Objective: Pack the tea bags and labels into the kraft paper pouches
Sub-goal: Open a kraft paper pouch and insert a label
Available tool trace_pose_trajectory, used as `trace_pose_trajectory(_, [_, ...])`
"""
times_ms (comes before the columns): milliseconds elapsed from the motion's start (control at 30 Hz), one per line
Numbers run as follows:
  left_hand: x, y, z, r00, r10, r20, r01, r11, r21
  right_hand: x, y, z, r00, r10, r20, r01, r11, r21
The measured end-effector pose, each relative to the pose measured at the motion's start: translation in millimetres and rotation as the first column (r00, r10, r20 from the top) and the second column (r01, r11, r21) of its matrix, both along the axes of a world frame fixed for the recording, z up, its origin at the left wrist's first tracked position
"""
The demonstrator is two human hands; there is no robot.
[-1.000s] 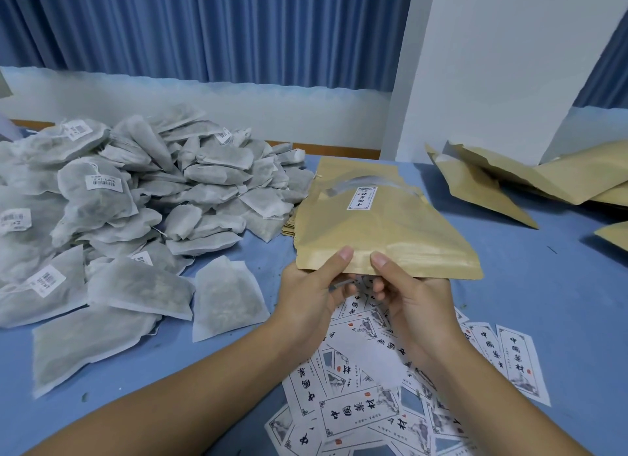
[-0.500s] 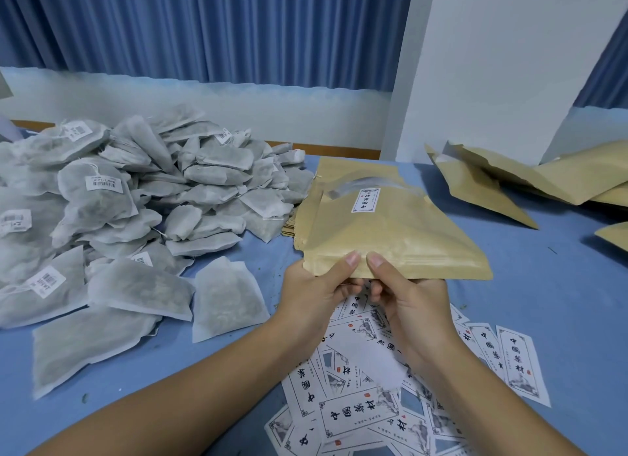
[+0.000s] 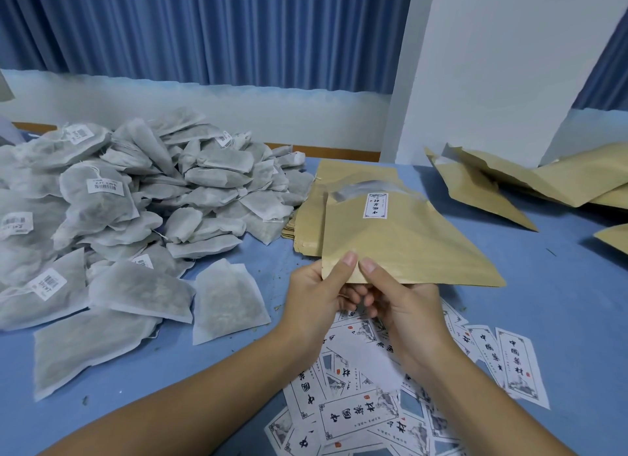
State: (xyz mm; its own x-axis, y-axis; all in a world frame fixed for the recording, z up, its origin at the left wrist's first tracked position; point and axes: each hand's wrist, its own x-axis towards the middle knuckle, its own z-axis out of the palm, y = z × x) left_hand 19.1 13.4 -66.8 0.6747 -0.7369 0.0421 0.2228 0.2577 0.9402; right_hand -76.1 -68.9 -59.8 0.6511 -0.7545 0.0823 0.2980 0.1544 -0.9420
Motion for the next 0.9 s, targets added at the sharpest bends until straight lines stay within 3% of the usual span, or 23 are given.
trace_pose_trajectory(200, [-2.9, 1.3, 2.0, 0.999, -0.053, 0.013, 0.053, 0.998, 0.021, -0.8, -0.5, 1.3, 1.0, -0.019, 0.008, 0.019, 0.999, 0.034])
trace_pose_trajectory(400, [-3.7, 0.0, 3.8, 1.0, -0.004, -0.008, 0.004, 1.0, 0.023, -0.4, -2.0, 3.9, 0.999, 0.02, -0.039, -0.017, 0.996, 0.085])
trace_pose_trajectory(533, [6.4, -2.7, 1.9, 0.989, 0.088, -0.117, -0.086, 0.996, 0.025, -1.2, -12.4, 9.4, 0.991, -0.129, -0.031, 0.133, 0.965, 0.226])
trace_pose_trajectory(700, [11.9, -9.7, 2.8, 0.946, -0.067, -0.317, 0.041, 0.995, -0.087, -7.0, -22.7, 13.0, 0.986, -0.139, 0.09, 0.107, 0.949, 0.297])
trace_pose_trajectory(900, [12.4, -17.8, 5.5, 0.953, -0.195, -0.232, 0.16, 0.974, -0.159, -8.0, -24.0, 15.0, 0.978, -0.177, 0.113, 0.13, 0.933, 0.336])
